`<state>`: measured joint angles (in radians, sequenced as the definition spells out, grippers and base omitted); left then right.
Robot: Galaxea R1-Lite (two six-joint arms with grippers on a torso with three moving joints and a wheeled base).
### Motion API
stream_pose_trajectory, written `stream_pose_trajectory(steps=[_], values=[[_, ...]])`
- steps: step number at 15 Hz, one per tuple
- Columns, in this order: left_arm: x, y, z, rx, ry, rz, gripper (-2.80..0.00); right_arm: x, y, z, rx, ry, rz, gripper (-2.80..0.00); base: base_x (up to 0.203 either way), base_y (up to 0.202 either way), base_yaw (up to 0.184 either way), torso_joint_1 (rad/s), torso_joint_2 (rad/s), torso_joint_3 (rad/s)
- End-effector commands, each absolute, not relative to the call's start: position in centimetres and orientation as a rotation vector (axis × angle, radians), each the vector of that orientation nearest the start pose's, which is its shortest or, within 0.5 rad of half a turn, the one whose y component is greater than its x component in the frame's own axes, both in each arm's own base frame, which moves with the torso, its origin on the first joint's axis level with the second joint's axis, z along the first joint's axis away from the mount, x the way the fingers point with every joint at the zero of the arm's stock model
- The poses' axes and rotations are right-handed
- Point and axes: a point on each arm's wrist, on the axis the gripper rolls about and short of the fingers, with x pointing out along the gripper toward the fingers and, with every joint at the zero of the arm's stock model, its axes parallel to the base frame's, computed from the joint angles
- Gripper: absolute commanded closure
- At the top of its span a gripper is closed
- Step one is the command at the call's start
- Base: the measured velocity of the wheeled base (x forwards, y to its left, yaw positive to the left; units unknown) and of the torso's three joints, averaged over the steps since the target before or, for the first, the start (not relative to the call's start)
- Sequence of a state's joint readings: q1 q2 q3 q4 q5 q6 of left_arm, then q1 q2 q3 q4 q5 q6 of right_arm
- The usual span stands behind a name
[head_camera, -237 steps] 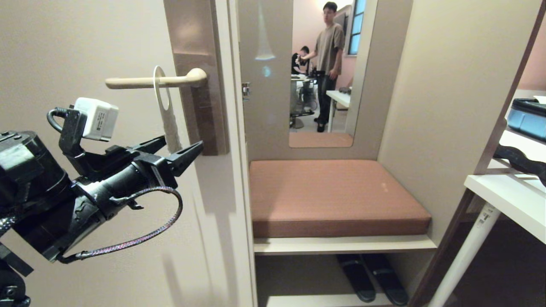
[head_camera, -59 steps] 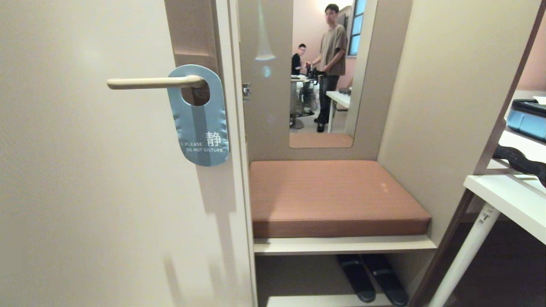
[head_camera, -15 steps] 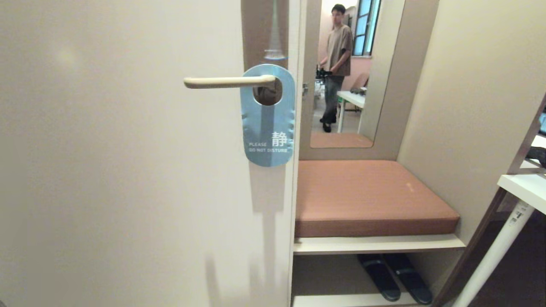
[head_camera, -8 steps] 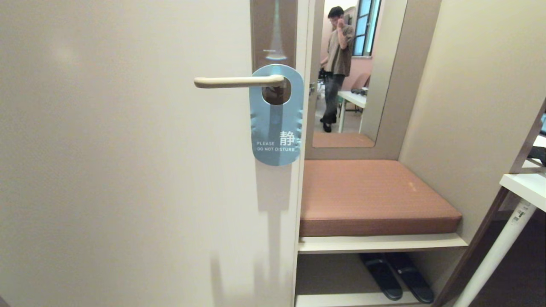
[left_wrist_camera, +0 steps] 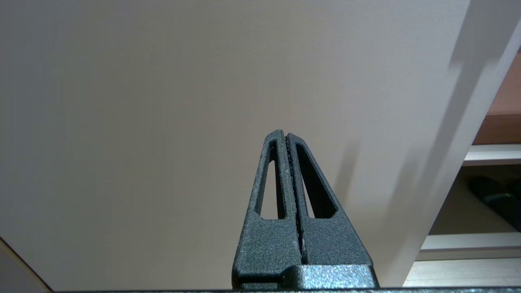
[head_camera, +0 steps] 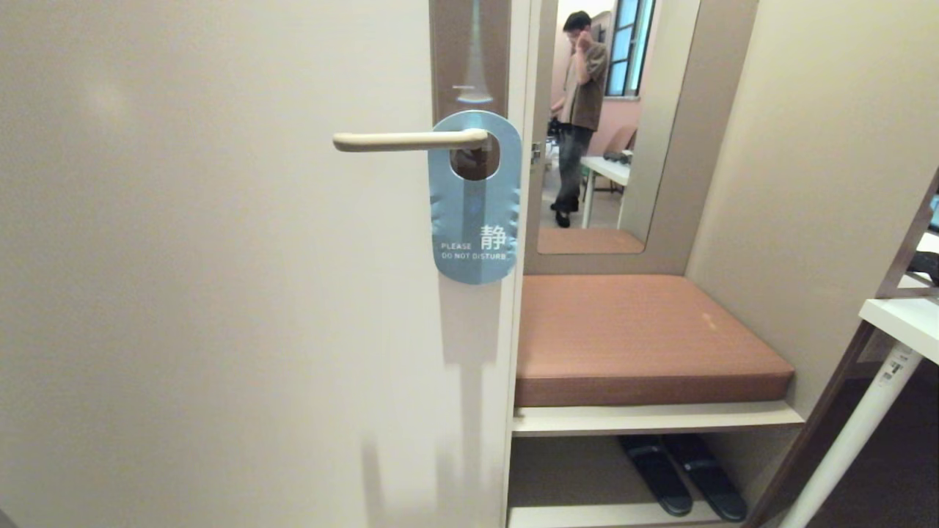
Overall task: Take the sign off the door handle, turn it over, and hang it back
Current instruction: Take down the sign
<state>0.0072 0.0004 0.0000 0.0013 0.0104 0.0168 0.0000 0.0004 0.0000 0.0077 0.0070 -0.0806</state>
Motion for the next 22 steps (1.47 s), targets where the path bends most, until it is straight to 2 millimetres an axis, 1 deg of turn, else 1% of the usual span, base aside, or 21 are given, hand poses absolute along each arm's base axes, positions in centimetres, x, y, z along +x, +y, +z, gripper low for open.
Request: stream_pose_trajectory(steps=[1, 22], values=[[-2.28, 0.0, 7.53, 0.02, 0.002, 0.015, 0.0, -2.28, 0.02, 7.47, -0.081, 0.007, 0.008, 0.0, 0.0, 0.0, 0.0, 0.0, 0.0, 0.0], [-2.28, 0.01, 7.55, 0.015, 0.0, 0.018, 0.0, -2.28, 0.02, 7.47, -0.081, 0.007, 0.008, 0.0, 0.0, 0.0, 0.0, 0.0, 0.0, 0.0]])
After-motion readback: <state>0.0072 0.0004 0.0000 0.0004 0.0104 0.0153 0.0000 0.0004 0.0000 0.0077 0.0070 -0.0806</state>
